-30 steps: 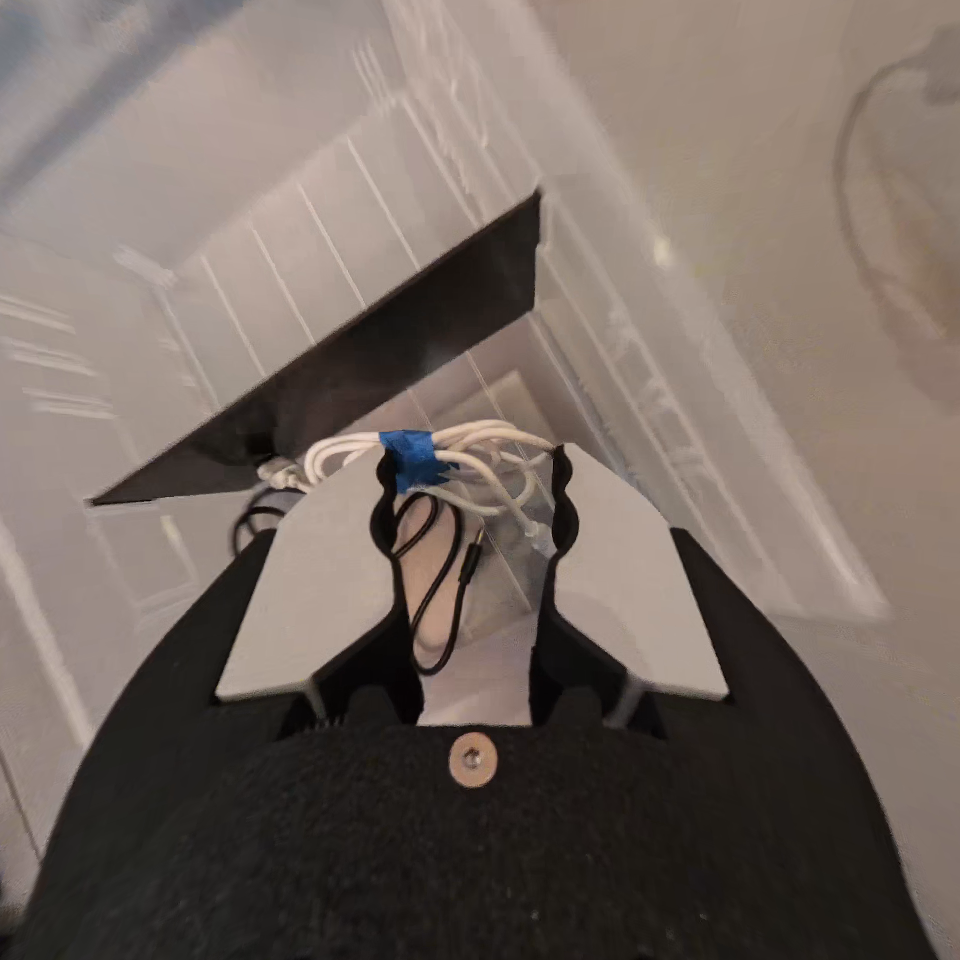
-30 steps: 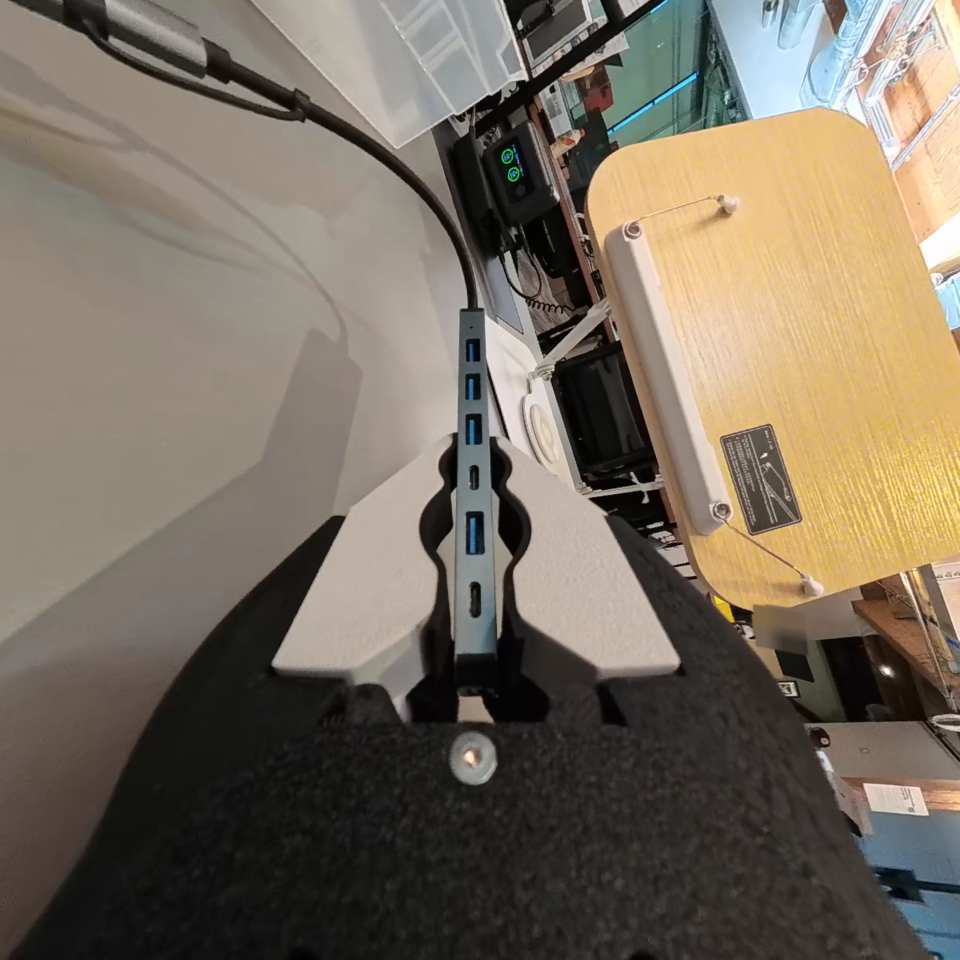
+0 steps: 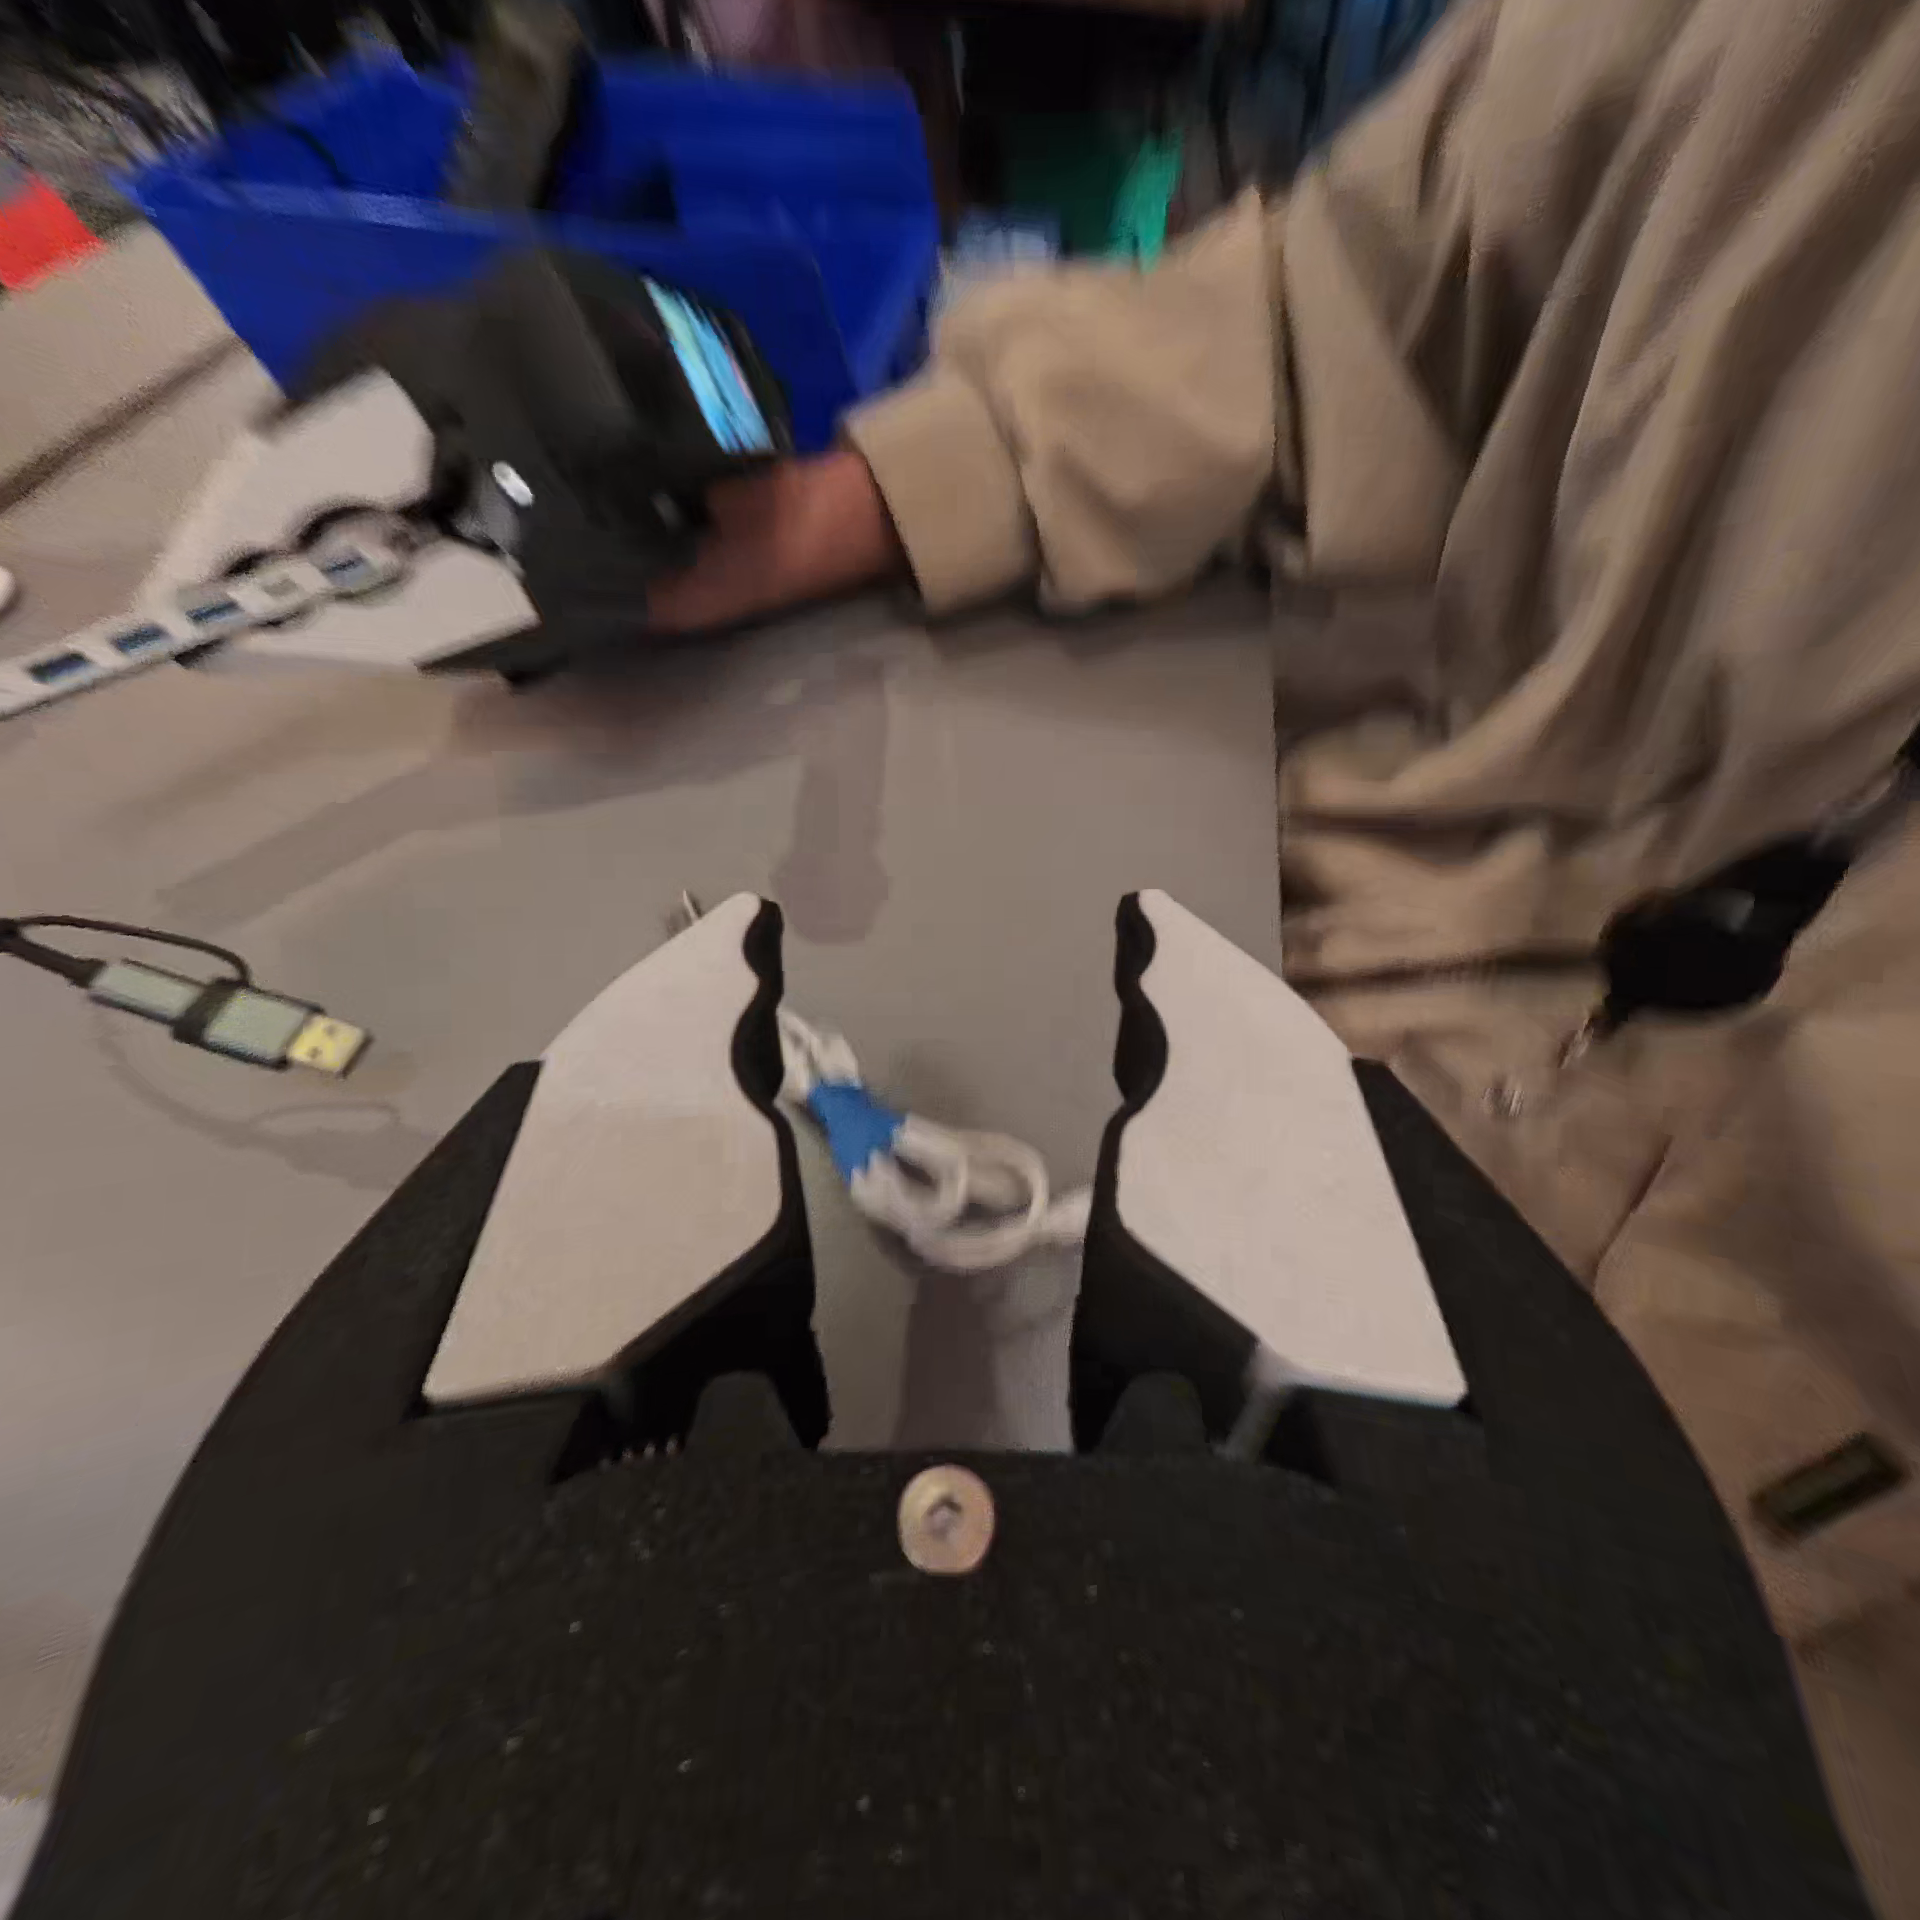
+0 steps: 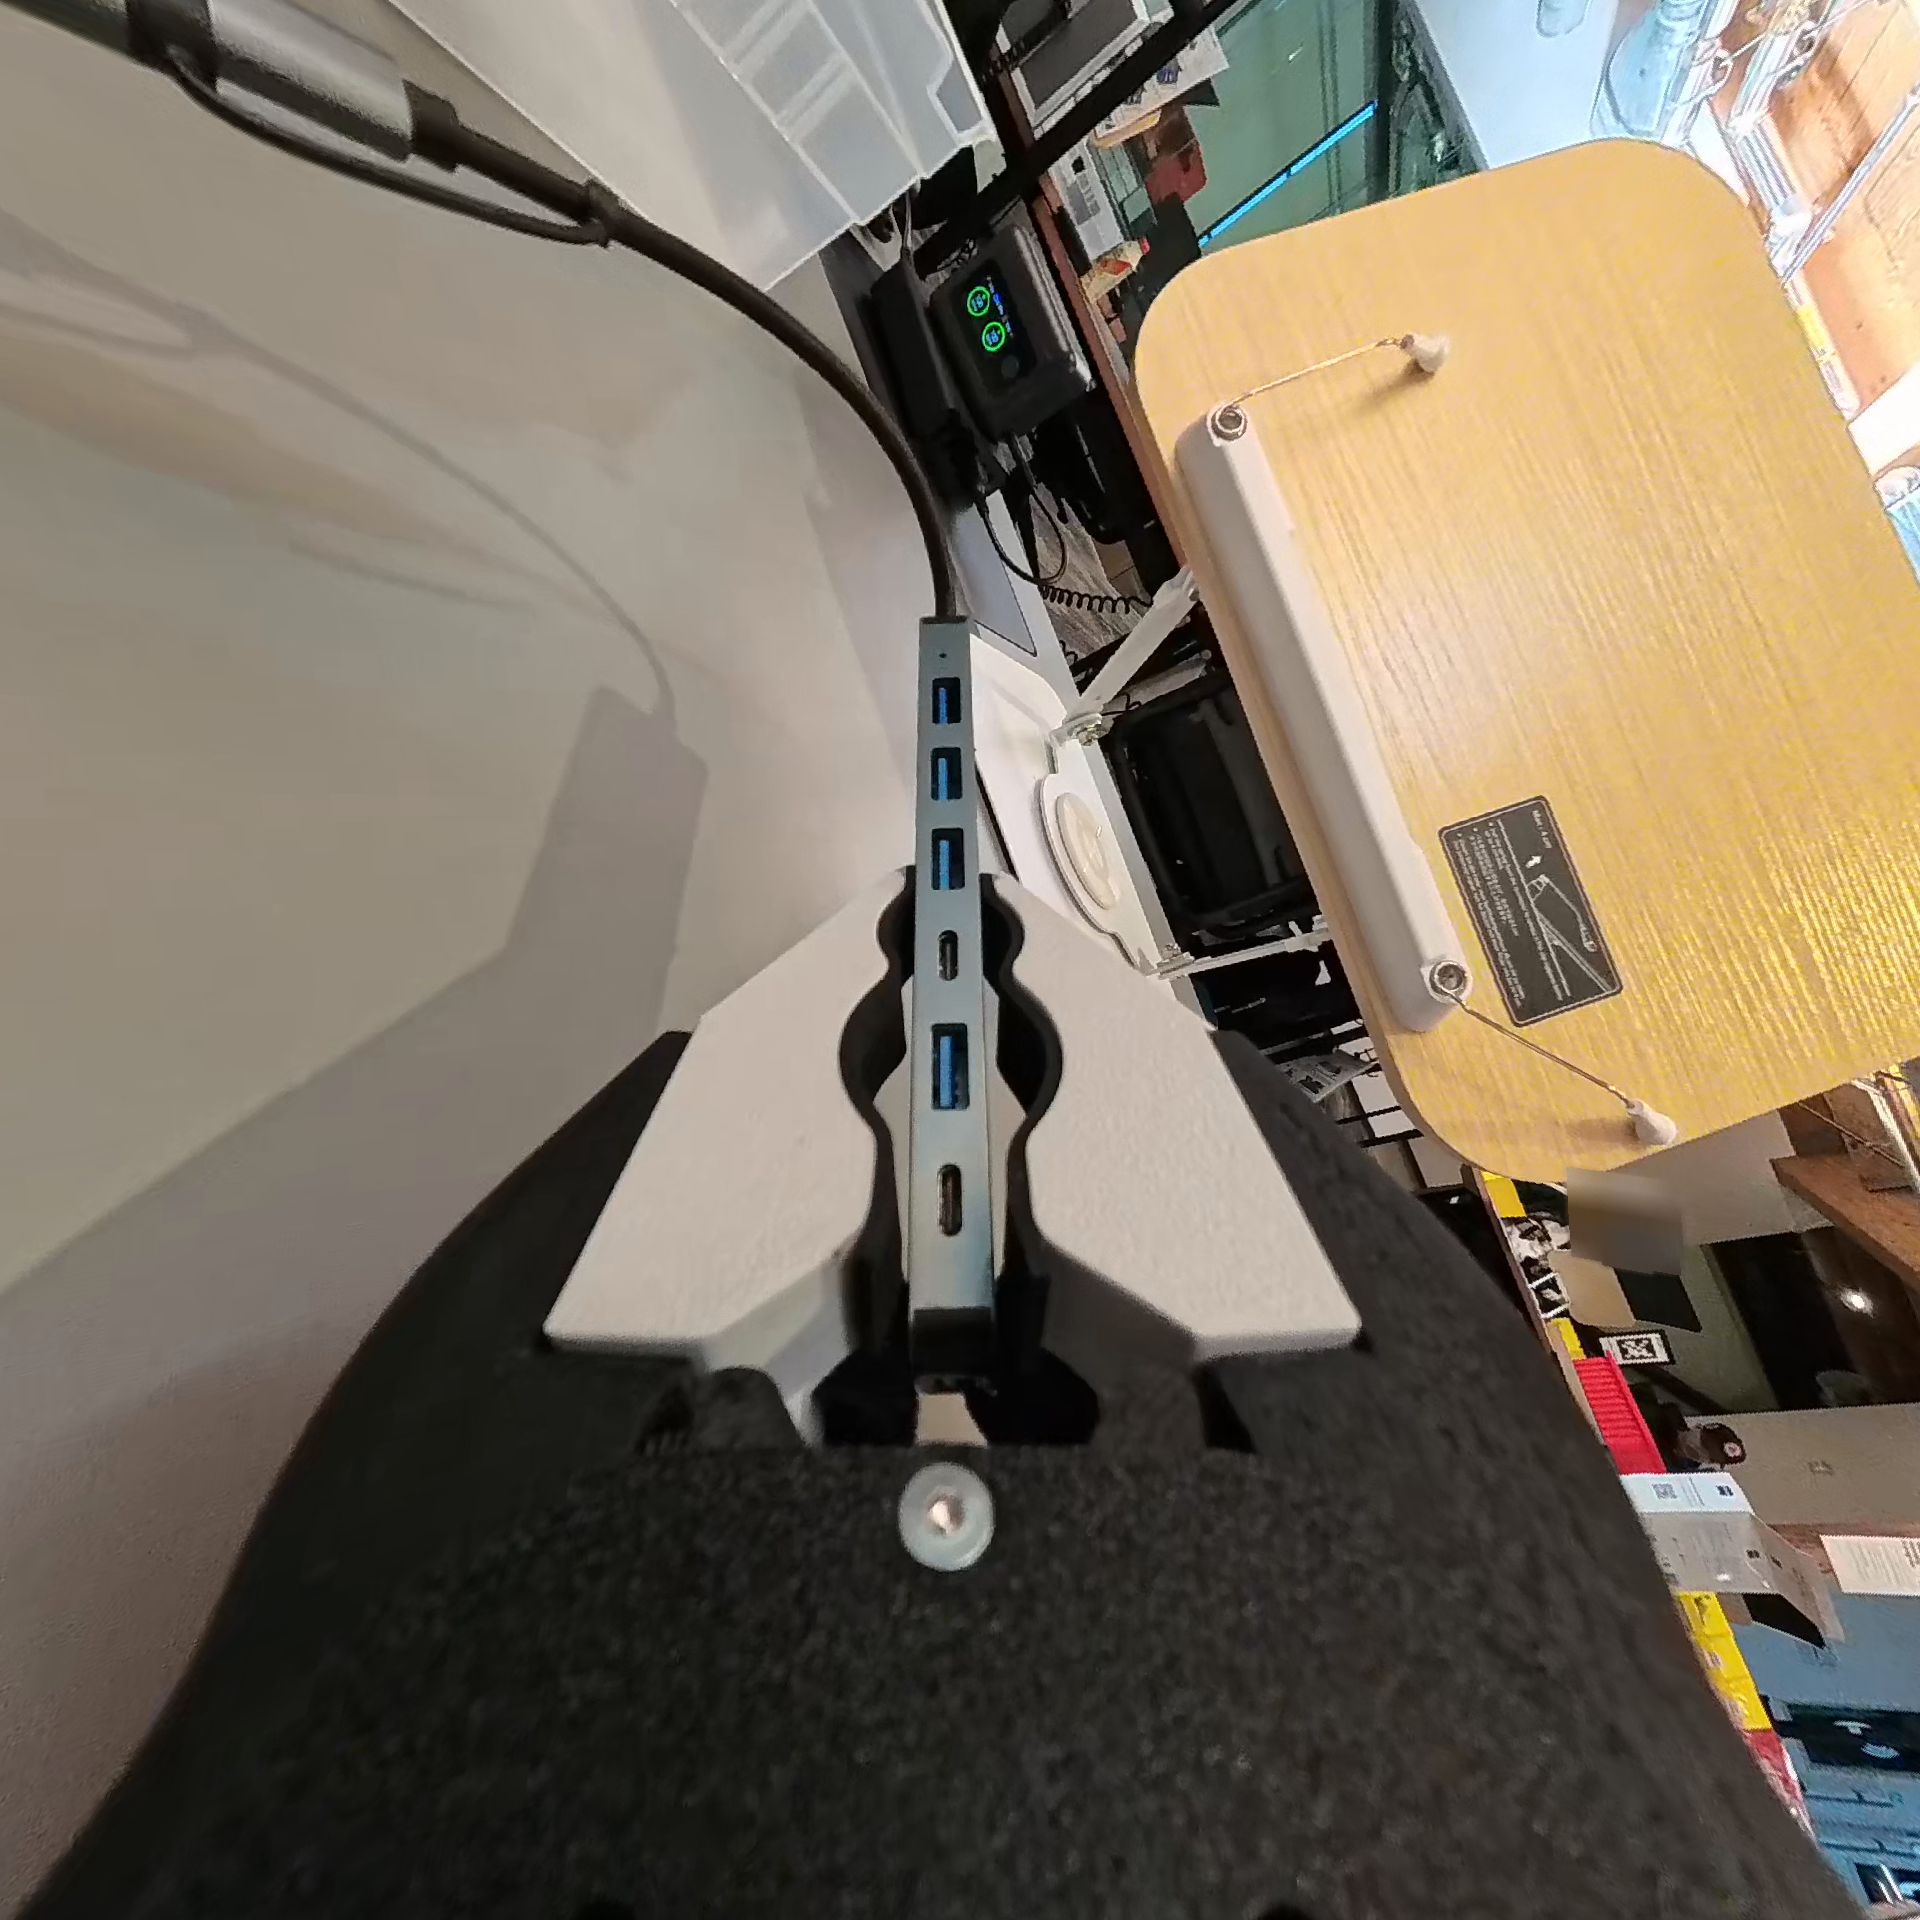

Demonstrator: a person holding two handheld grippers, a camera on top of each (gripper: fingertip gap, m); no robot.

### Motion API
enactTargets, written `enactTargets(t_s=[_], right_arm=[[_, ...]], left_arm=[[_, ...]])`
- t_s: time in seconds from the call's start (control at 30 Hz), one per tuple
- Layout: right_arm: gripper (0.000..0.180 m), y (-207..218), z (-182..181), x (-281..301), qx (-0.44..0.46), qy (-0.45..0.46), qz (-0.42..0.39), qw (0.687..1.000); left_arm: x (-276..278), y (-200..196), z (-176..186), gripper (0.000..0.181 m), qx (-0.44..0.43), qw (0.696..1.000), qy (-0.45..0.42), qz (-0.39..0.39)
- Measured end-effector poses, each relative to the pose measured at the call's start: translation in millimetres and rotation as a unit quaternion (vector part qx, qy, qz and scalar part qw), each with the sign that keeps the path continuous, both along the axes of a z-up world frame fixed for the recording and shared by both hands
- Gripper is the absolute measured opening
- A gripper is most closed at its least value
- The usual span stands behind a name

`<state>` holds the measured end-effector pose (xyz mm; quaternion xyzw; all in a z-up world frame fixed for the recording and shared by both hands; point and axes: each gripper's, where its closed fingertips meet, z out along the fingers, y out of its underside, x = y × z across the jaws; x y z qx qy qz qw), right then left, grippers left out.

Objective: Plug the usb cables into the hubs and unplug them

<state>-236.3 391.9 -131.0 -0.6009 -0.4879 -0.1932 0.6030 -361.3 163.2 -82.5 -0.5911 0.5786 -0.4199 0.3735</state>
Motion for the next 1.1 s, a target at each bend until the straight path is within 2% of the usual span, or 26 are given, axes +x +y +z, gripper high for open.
enactTargets(t_s=[0.07, 0.13, 0.23, 0.37, 0.6, 0.67, 0.87, 1.0, 1.1], right_arm=[[0.01, 0.0, -0.7, -0.2, -0.002, 0.0, 0.001, 1.0], [0.01, -0.1, -0.2, 0.0, -0.002, 0.001, 0.001, 1.0], [0.01, -0.3, -0.4, 0.5, -0.002, 0.001, 0.0, 1.0], [0.01, -0.5, -1.6, -0.1, -0.004, -0.001, 0.002, 1.0], [0.01, -0.4, -3.0, -1.3, -0.004, -0.007, 0.004, 1.0], [0.01, -0.3, -3.7, -1.4, -0.006, -0.007, 0.004, 1.0], [0.01, -0.3, -2.1, -1.0, -0.004, -0.003, 0.004, 1.0], [0.01, -0.3, 1.1, -0.4, 0.0, 0.004, 0.004, 1.0], [0.01, -2.6, 7.2, -1.6, 0.016, 0.01, 0.01, 1.0]], left_arm=[[6.6, 21.1, 13.2, 0.056, -0.051, 0.996, -0.045, 0.061], [11.8, 41.5, -4.5, 0.049, -0.069, 0.991, 0.001, 0.116], [15.6, 58.9, -35.9, 0.047, -0.039, 0.984, 0.082, 0.156], [15.6, 68.3, -72.1, 0.047, -0.047, 0.967, 0.178, 0.178], [27.8, 70.9, -99.7, 0.033, -0.071, 0.947, 0.247, 0.193], [30.1, 71.5, -105.1, 0.023, -0.078, 0.942, 0.264, 0.191], [37.8, 68.0, -96.8, 0.008, -0.084, 0.951, 0.24, 0.173], [50.6, 56.4, -46.0, 0.008, -0.139, 0.976, 0.114, 0.126], [49.9, 57.7, 2.2, 0.008, -0.173, 0.979, 0.006, 0.106]])
